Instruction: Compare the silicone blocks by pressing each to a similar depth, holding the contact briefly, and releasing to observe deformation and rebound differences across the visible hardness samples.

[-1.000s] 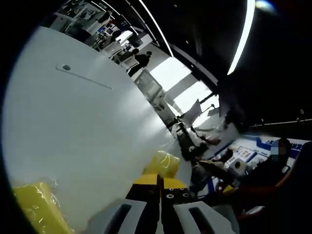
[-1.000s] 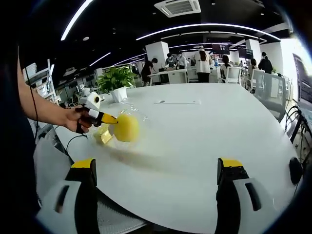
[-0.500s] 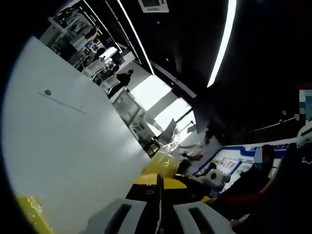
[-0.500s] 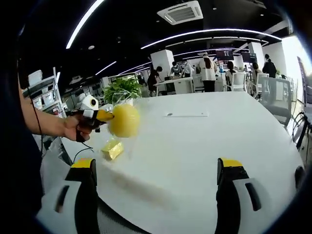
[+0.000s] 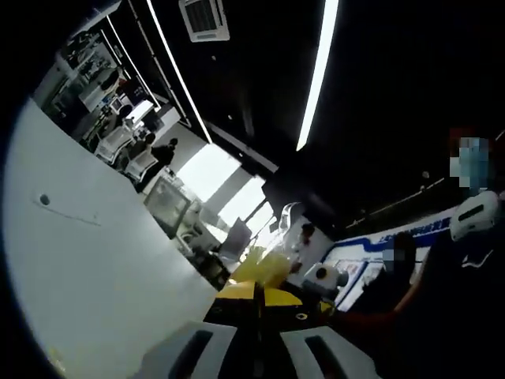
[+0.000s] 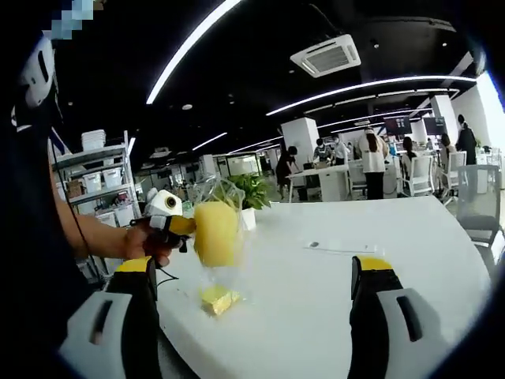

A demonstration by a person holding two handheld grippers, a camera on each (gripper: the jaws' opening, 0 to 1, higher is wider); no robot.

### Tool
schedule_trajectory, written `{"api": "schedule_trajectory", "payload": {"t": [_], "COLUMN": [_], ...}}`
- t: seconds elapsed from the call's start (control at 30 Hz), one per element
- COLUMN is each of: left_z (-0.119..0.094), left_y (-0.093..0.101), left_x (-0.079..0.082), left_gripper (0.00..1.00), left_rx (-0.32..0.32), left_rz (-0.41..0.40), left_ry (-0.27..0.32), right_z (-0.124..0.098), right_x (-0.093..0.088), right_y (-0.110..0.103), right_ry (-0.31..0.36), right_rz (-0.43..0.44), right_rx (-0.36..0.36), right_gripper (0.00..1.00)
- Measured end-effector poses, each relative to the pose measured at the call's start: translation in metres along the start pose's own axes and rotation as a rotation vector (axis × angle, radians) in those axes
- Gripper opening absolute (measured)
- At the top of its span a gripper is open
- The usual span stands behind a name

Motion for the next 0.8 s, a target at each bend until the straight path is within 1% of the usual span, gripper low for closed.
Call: {"api": "schedule_trajectory", "payload": {"t": [0.1, 0.13, 0.17, 0.2, 0.3, 0.33, 0.37, 0.5, 0.53, 0.6, 0.63, 0.67, 0.7, 0.77, 0.8], "left_z": [0.001, 0.002, 0.002, 0.003, 0.004, 0.004, 0.004, 0.003, 0.003, 0.004, 0.004, 0.004, 0.004, 0.005, 0.005], "left_y": [0.013, 0.016, 0.019, 0.022, 0.029, 0.032, 0.033, 0.04, 0.041, 0.041, 0.041, 0.042, 0.042, 0.044, 0.044], "left_x": [-0.002, -0.003, -0.004, -0.006, -0.007, -0.007, -0.007, -0.006, -0.005, -0.006, -0.006, -0.006, -0.005, -0.003, -0.003], "left_gripper": [0.0, 0.0, 0.0, 0.0, 0.0, 0.0, 0.0, 0.0, 0.0, 0.0, 0.0, 0.0, 0.0, 0.0, 0.0], "left_rx": [-0.017, -0.021, -0.024, -0.028, -0.033, -0.037, -0.037, -0.042, -0.042, -0.032, -0.031, -0.03, -0.032, -0.024, -0.023], "left_rz": [0.015, 0.018, 0.019, 0.025, 0.032, 0.035, 0.037, 0.049, 0.053, 0.055, 0.056, 0.058, 0.055, 0.057, 0.056], "left_ry": [0.003, 0.002, -0.001, -0.005, -0.014, -0.016, -0.017, -0.026, -0.03, -0.04, -0.041, -0.039, -0.039, -0.035, -0.038], "right_z": [0.007, 0.008, 0.009, 0.012, 0.017, 0.02, 0.021, 0.03, 0.032, 0.033, 0.033, 0.034, 0.034, 0.035, 0.035], "right_x": [0.01, 0.012, 0.013, 0.016, 0.019, 0.018, 0.016, 0.011, 0.013, 0.017, 0.019, 0.02, 0.021, 0.022, 0.022], "right_y": [-0.015, -0.018, -0.021, -0.027, -0.034, -0.039, -0.041, -0.046, -0.049, -0.052, -0.054, -0.052, -0.05, -0.049, -0.049], "right_ry": [0.009, 0.009, 0.005, -0.002, 0.005, -0.006, -0.018, -0.04, -0.03, -0.005, 0.003, -0.002, 0.009, 0.007, 0.006], "right_rz": [-0.027, -0.033, -0.031, -0.019, -0.042, -0.042, -0.043, -0.036, -0.03, -0.016, -0.018, -0.014, -0.019, 0.001, -0.003], "right_rx": [0.044, 0.052, 0.071, 0.104, 0.123, 0.146, 0.163, 0.197, 0.211, 0.232, 0.243, 0.234, 0.238, 0.247, 0.248], "right_gripper": [0.95, 0.89, 0.8, 0.76, 0.74, 0.7, 0.65, 0.51, 0.49, 0.39, 0.32, 0.3, 0.29, 0.29, 0.28]}}
Point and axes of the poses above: the point that each gripper's makers call its tool centre point, and the gripper's own axes: z roughly forward along the fingers, y roughly to its right, x roughly out of its top, the point moved 3 cm from there along -z, roughly backward along the fingers, and after that the axes turned 14 degrees about -y, right-handed, at the moved point
